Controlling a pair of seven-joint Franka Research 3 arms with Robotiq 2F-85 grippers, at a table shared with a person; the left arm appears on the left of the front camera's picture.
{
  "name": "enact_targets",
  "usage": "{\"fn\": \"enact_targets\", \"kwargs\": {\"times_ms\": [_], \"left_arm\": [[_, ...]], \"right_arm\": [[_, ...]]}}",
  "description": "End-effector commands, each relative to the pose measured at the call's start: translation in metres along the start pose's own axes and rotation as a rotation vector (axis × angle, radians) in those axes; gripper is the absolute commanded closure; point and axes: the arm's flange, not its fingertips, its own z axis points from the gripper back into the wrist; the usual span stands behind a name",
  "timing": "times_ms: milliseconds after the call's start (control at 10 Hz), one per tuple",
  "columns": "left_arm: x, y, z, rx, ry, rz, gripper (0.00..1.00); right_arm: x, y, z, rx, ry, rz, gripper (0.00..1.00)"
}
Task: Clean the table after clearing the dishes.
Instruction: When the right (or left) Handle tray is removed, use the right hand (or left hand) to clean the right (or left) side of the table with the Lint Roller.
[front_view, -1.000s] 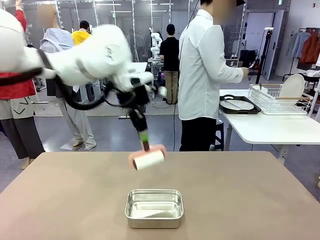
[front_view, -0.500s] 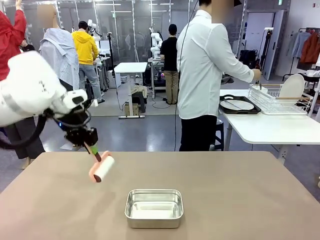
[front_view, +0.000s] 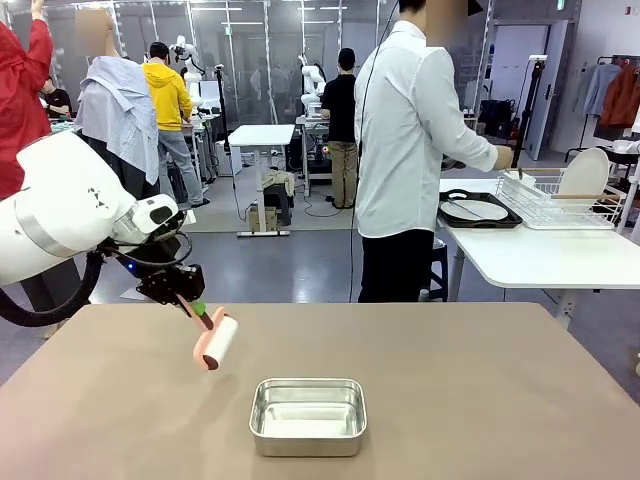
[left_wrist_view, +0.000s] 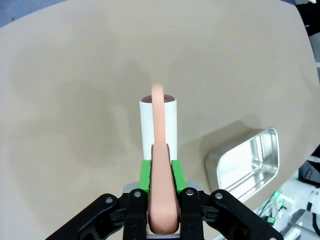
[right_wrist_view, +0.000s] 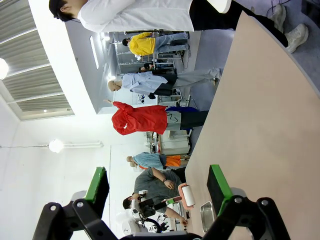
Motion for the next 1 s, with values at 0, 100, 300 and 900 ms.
{"fn": "enact_targets", "kwargs": {"times_ms": [0, 100, 300, 900], "left_arm": [[0.000, -0.003, -0.001, -0.004, -0.004, 0.000, 0.80], [0.013, 0.004, -0.005, -0.025, 0.011, 0.063, 0.80], [0.015, 0.020, -0.030, -0.188, 0.049, 0.217, 0.80], [-0.003, 0.054, -0.073, -0.316, 0.071, 0.353, 0.80]], "right_arm": [[-0.002, 0.003, 0.004, -0.004, 0.009, 0.013, 0.00], [-0.002, 0.003, 0.004, -0.004, 0.009, 0.013, 0.00], [-0.002, 0.003, 0.004, -0.004, 0.009, 0.013, 0.00], [-0.002, 0.003, 0.004, -0.004, 0.009, 0.013, 0.00]]}}
